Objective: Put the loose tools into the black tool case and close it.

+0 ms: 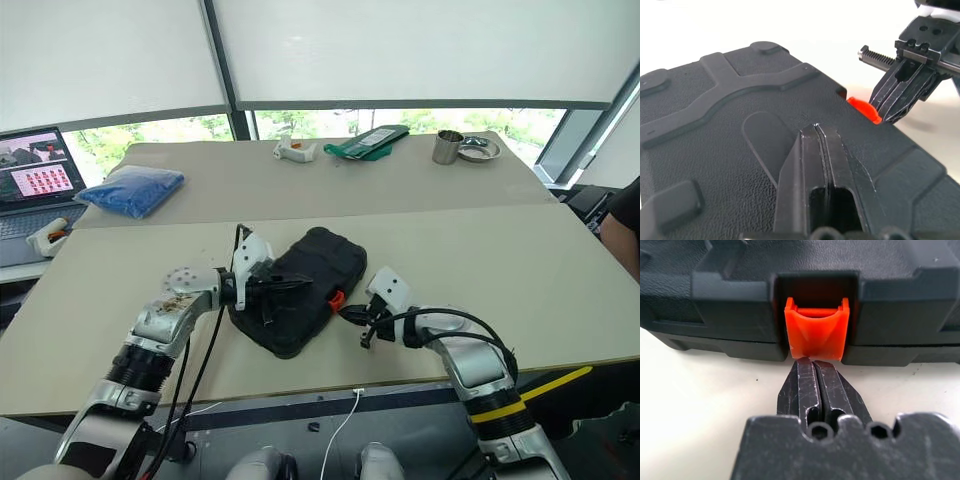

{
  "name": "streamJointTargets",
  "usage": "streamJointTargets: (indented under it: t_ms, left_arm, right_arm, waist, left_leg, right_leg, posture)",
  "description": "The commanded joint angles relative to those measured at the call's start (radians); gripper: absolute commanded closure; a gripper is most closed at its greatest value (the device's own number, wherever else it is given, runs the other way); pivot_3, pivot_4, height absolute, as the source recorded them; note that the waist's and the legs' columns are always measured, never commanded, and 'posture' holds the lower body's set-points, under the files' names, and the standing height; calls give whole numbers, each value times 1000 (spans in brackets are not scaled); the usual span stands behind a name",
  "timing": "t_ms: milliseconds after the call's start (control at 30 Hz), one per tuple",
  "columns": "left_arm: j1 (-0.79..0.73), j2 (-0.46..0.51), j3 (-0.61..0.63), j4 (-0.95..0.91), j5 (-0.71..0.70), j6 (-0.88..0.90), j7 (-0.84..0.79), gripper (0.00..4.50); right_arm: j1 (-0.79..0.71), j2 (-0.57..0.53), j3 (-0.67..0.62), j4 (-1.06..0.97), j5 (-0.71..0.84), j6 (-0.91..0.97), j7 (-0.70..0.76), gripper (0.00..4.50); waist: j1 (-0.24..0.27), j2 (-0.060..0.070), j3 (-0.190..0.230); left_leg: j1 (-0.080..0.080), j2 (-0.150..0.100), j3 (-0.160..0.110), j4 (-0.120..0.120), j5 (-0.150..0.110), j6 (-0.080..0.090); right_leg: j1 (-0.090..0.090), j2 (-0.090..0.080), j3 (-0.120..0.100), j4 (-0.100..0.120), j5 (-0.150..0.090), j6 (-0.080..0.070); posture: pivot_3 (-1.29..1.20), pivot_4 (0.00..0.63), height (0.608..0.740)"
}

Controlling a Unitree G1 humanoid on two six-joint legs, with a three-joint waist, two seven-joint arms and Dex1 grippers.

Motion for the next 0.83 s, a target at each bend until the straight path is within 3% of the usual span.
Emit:
streamJointTargets:
  t_ms: [33,67,267,367,500,633,833]
  left_arm:
    - [87,35,119,-41,-110,-93,-56,2967]
    - [100,53,146,-57,-127,-100,-62,2751]
    - [228,234,288,-97,-113,-112,-21,307]
    - [302,314,349,-58,-72,-178,-5,0]
    - [388,391,390,23,-13,-284,17,0]
    - [455,408,407,67,6,-375,34,0]
    - [484,397,421,3,-49,-298,61,0]
  right_arm:
    - [71,-74,-133,-110,77,-90,63,3322]
    - [96,-92,-154,-124,88,-117,81,3049]
    - [205,-161,-311,-84,115,-391,173,905]
    - [218,-191,-364,-13,143,-491,250,39]
    - [233,-243,-398,84,151,-559,315,39]
    - [222,-259,-398,143,142,-638,350,39]
    - [222,-264,-389,212,123,-694,353,39]
  waist:
    - [2,0,0]
    - [3,-2,1]
    - [3,-5,4]
    - [4,-6,5]
    - [11,-7,6]
    - [20,-7,7]
    - [30,-8,7]
  left_leg:
    - [0,0,0,-1,2,3]
    - [-1,0,0,-2,2,3]
    - [-10,-1,1,-6,1,2]
    - [-10,-1,1,-6,1,2]
    - [-10,0,2,-5,1,2]
    - [-10,0,2,-5,1,2]
    - [-10,-1,2,-5,1,2]
  right_leg:
    - [0,0,0,-1,1,2]
    - [-1,0,0,-1,0,2]
    - [-11,2,0,-1,1,-3]
    - [-11,2,0,-2,1,-2]
    - [-11,0,0,-2,-3,3]
    - [-13,-2,0,-1,-6,-4]
    - [-12,-5,-2,-1,-3,-11]
  posture:
    - [0,150,740]
    - [0,150,740]
    - [0,150,740]
    - [0,150,740]
    - [0,150,740]
    - [0,150,740]
    - [0,150,740]
